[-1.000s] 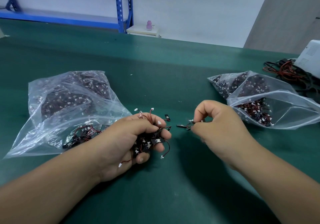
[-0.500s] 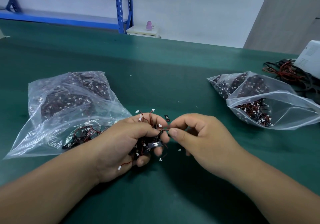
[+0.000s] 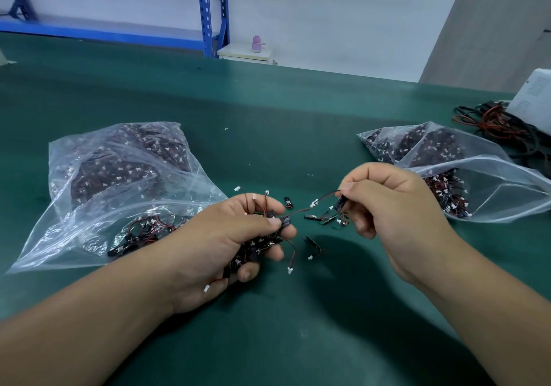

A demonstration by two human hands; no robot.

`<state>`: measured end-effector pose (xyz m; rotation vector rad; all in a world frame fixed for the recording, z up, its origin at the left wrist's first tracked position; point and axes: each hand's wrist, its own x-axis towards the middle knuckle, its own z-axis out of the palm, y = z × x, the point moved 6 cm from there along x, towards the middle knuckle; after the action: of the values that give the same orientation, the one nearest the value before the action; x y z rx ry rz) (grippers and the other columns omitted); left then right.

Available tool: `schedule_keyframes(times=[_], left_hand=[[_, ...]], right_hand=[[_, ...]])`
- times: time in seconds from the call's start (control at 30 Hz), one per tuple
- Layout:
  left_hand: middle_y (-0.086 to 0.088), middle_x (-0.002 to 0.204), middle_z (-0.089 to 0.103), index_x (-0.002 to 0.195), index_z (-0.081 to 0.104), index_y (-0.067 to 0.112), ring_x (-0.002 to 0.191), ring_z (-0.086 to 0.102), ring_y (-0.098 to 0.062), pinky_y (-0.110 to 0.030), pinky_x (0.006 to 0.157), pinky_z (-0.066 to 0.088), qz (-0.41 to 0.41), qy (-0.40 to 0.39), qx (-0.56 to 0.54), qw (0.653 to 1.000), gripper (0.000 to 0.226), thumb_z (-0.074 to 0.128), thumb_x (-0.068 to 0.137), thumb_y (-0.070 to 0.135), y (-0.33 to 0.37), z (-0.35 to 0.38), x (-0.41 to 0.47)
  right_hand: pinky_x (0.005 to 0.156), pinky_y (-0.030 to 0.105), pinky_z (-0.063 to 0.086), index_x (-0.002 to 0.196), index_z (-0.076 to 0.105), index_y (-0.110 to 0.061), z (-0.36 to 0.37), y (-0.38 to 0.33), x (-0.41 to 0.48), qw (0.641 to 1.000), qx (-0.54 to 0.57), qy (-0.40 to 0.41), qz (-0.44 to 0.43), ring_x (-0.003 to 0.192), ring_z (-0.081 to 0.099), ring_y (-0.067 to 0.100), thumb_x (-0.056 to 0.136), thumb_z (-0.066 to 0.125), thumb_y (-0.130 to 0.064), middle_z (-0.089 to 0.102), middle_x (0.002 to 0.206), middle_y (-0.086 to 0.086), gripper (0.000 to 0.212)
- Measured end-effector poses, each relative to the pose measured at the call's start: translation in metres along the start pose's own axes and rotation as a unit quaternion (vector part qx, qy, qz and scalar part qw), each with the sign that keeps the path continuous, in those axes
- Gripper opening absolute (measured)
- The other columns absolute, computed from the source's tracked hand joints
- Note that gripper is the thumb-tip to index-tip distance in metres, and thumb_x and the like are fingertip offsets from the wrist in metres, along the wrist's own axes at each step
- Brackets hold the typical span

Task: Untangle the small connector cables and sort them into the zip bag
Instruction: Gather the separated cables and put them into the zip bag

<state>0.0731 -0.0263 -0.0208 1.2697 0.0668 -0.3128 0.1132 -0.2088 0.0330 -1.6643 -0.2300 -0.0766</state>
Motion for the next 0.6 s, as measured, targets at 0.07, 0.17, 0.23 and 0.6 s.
schedule_keyframes(times=[0.07, 0.17, 0.23, 0.6], left_hand=[[-0.012, 0.091, 0.072, 0.103, 0.059, 0.015, 0.058, 0.061, -0.017, -0.02, 0.032, 0.032, -0.005, 0.009, 0.0, 1.0, 0.014, 0.06, 0.091, 0.007, -0.001, -0.001, 0.0], [-0.013, 0.092, 0.072, 0.103, 0.059, 0.015, 0.059, 0.061, -0.016, -0.02, 0.033, 0.033, -0.008, 0.013, 0.002, 1.0, 0.014, 0.06, 0.092, 0.008, -0.001, -0.002, 0.0], [-0.013, 0.092, 0.072, 0.103, 0.059, 0.015, 0.059, 0.062, -0.017, -0.019, 0.033, 0.033, -0.008, 0.012, 0.003, 1.0, 0.013, 0.06, 0.092, 0.008, -0.001, -0.002, 0.0], [-0.011, 0.087, 0.073, 0.102, 0.059, 0.014, 0.06, 0.065, -0.018, -0.019, 0.032, 0.032, 0.007, -0.003, 0.01, 1.0, 0.019, 0.066, 0.084, 0.012, 0.0, 0.001, -0.001]], right_hand=[[0.039, 0.02, 0.03, 0.057, 0.065, -0.02, -0.002, 0.0, 0.001, 1.0, 0.009, 0.012, -0.002, 0.04, 0.038, 0.013, 0.069, 0.059, -0.018, 0.057, 0.051, -0.001, 0.013], [0.041, 0.022, 0.028, 0.056, 0.062, -0.02, -0.009, 0.002, 0.005, 0.998, 0.05, 0.028, 0.009, 0.041, 0.038, 0.016, 0.069, 0.057, -0.018, 0.056, 0.054, 0.004, 0.014], [0.042, 0.023, 0.028, 0.058, 0.063, -0.019, -0.01, 0.002, 0.007, 0.998, 0.064, 0.009, 0.014, 0.043, 0.039, 0.018, 0.07, 0.056, -0.017, 0.058, 0.059, 0.01, 0.014], [0.054, 0.024, 0.044, 0.087, 0.073, -0.029, 0.023, 0.003, -0.011, 0.97, -0.164, -0.159, -0.087, 0.057, 0.05, 0.007, 0.08, 0.067, -0.041, 0.068, 0.071, 0.0, 0.015]])
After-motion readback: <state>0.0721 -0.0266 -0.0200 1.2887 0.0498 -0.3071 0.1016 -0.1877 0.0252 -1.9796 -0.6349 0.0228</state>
